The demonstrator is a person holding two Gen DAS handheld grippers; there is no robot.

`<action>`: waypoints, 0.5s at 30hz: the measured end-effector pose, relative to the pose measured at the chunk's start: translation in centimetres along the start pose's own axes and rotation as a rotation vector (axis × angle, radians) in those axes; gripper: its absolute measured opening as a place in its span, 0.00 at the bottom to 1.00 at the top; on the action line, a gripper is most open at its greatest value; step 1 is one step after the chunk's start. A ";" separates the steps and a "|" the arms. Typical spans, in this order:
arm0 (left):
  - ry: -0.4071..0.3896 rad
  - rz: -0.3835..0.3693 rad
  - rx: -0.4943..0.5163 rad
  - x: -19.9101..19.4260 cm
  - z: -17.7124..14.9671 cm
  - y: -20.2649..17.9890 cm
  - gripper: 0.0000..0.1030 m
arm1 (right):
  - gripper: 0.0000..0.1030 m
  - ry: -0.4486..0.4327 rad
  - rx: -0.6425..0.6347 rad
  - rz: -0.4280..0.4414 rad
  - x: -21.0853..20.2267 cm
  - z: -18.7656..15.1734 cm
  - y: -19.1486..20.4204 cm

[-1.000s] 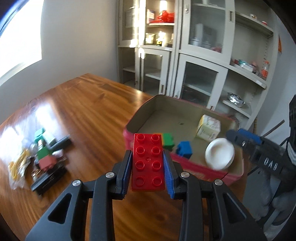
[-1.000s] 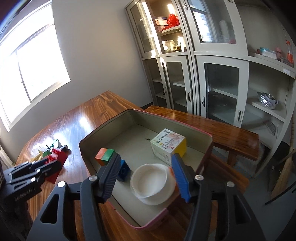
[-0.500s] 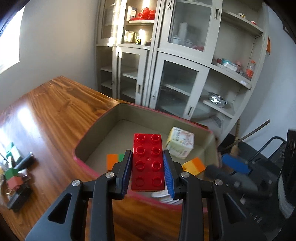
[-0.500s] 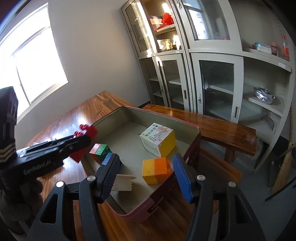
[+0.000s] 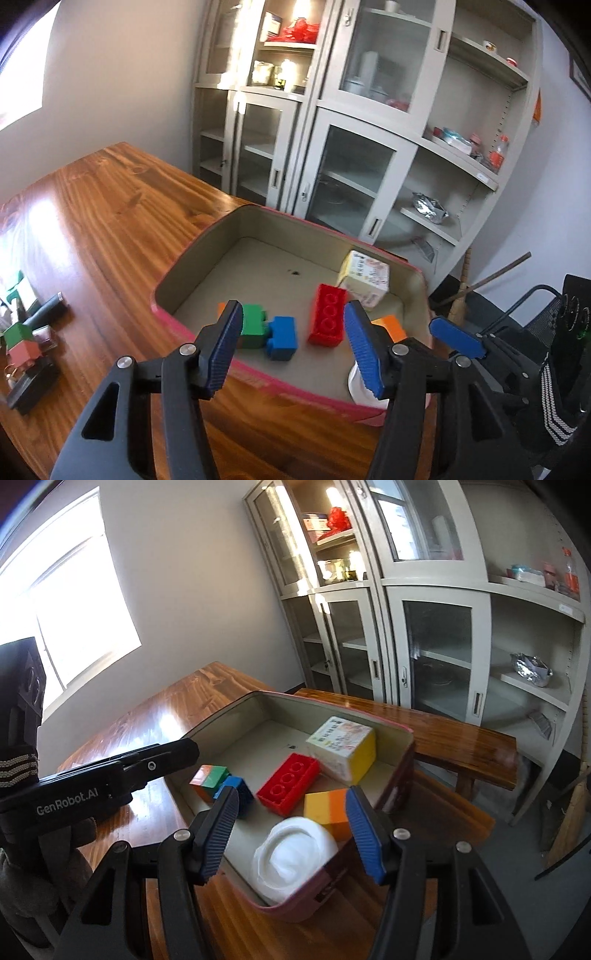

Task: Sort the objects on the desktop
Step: 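Open both tools to drop the brick and bowl into the box, then move both open tools back over the table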

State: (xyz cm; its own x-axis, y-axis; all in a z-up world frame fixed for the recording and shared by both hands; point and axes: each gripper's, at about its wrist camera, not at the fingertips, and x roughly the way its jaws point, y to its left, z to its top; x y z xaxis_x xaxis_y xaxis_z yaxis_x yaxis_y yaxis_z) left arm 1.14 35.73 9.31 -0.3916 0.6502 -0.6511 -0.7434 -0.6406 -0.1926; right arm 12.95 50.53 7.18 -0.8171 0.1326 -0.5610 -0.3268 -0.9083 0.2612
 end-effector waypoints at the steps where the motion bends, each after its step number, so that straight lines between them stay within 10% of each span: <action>1: -0.002 0.010 -0.003 -0.1 -0.1 0.3 0.59 | 0.64 0.000 -0.004 0.006 0.0 0.0 0.3; 15: -0.013 0.094 -0.090 -2.6 -1.9 6.5 0.59 | 0.66 0.017 -0.054 0.080 0.9 -0.2 4.5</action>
State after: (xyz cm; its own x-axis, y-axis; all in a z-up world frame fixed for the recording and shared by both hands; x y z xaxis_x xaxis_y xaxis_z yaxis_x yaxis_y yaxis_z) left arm -1.62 29.11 8.37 -0.4647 0.5904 -0.6599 -0.6515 -0.7327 -0.1968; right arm 10.86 46.48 7.75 -0.8315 0.0524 -0.5531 -0.2341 -0.9359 0.2633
